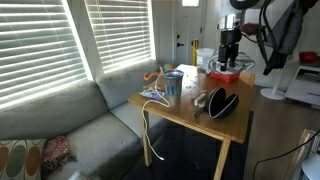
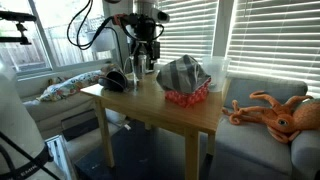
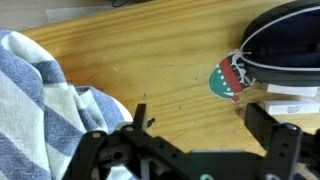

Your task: Put the striped towel on the brown table

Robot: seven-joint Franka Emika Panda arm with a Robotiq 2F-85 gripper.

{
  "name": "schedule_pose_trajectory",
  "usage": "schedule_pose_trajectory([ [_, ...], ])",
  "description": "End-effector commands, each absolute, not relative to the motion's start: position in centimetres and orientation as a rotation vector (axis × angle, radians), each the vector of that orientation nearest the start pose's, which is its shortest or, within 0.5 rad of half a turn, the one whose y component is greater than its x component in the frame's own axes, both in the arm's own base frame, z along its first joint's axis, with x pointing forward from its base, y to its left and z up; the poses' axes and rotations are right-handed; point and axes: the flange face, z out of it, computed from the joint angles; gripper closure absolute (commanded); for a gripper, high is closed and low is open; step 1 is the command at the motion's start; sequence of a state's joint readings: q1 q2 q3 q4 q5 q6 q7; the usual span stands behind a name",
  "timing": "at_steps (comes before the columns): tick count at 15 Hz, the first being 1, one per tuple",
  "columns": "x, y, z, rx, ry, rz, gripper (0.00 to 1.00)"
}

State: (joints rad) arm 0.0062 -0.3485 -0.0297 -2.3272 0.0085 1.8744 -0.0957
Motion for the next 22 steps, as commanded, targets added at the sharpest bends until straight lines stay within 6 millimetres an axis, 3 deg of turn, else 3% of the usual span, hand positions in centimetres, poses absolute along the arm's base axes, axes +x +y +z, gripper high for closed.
schedule_pose_trajectory([
  [1, 43.1, -1.0, 46.6, -3.111, -0.111, 0.162, 0.00],
  [8, 43.1, -1.0, 46.6, -3.111, -0.111, 0.162, 0.00],
  [14, 42.1, -2.2, 50.3, -3.444, 0.038, 0.210, 0.00],
  [17, 42.7, -2.2, 50.8, -3.589, 0.051, 0.189, 0.00],
  [20, 43.9, -2.4, 50.1, -3.669, -0.040, 0.030, 0.00],
  [22, 43.4, -2.3, 50.2, -3.622, -0.014, 0.106, 0.00],
])
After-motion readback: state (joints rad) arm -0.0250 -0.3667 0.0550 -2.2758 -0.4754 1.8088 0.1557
